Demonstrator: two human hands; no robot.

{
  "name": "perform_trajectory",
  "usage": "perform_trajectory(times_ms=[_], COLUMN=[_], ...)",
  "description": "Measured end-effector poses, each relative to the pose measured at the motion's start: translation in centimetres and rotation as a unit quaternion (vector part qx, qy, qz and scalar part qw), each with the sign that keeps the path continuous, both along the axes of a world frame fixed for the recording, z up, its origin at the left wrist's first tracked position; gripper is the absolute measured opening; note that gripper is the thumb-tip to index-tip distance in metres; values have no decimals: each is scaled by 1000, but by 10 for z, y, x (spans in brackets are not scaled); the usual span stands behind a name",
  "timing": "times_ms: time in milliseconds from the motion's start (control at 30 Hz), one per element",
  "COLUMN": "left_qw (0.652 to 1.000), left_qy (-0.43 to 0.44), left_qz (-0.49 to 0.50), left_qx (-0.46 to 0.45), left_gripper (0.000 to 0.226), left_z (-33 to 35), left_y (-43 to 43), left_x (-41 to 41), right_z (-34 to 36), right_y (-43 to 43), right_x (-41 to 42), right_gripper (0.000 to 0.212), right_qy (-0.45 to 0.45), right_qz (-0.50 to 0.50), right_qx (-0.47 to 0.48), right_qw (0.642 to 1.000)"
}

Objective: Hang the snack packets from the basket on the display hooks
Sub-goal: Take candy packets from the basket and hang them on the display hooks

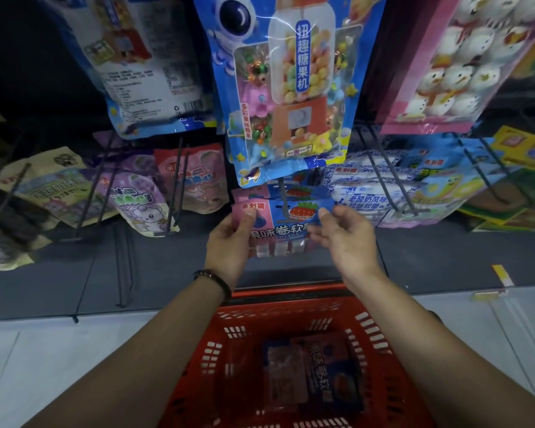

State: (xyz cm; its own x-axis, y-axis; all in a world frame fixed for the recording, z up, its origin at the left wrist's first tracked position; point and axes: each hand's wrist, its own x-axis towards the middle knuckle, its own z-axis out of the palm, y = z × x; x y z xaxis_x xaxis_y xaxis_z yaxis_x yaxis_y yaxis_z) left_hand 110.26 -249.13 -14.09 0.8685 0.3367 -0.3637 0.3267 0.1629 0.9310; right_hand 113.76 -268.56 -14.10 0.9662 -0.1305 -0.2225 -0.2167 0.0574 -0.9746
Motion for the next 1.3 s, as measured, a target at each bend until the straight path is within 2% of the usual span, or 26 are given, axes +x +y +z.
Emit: perform_trajectory(times_ms=[133,267,300,333,367,433,467,567,600,633,700,767,833,933,1067,1133,1200,1300], left_qw=[1000,998,997,992,973,873,815,659,629,615,622,610,577,562,543,543,551,558], left_qy=[9,61,80,99,113,119,116,128,132,130,120,127,151,144,158,169,170,169], left_qz=[3,13,6,-30,-99,-276,-366,-574,-603,-617,-625,-644,-665,-673,-693,-697,-691,-683], left_qx=[-19,-13,9,70,177,385,433,469,473,473,456,444,449,459,448,437,436,441], left_gripper=[27,51,53,54,53,46,41,36,39,42,40,34,33,36,44,42,38,36], left_z=[1,1,1,2,3,6,10,27,29,30,26,13,2,-8,-13,-16,-20,-26], left_y=[1,5,8,9,11,12,9,-3,-7,-10,-19,-26,-31,-35,-36,-35,-33,-29], left_x=[1,-2,-6,-13,-24,-50,-62,-88,-94,-100,-110,-117,-117,-111,-103,-99,-94,-88], right_z=[0,-4,-7,-11,-15,-26,-33,-64,-77,-91,-120,-144,-166,-192,-210,-219,-227,-237], right_y=[-6,-27,-35,-45,-53,-67,-71,-72,-70,-69,-71,-78,-83,-83,-70,-61,-55,-45], right_x=[-8,-23,-28,-35,-42,-57,-64,-87,-95,-103,-121,-142,-161,-176,-183,-188,-188,-186], right_gripper=[26,9,5,4,8,14,18,25,22,21,25,33,51,76,79,85,98,95], right_qy=[10,52,65,79,98,143,159,197,211,224,254,289,301,320,330,332,378,427], right_qz=[11,63,90,126,165,237,265,349,385,416,442,422,394,358,256,230,186,163], right_qx=[-4,-85,-118,-154,-191,-256,-289,-377,-396,-410,-439,-449,-452,-440,-388,-381,-343,-309], right_qw=[1000,993,987,977,963,926,906,835,807,780,740,732,742,759,822,832,840,834])
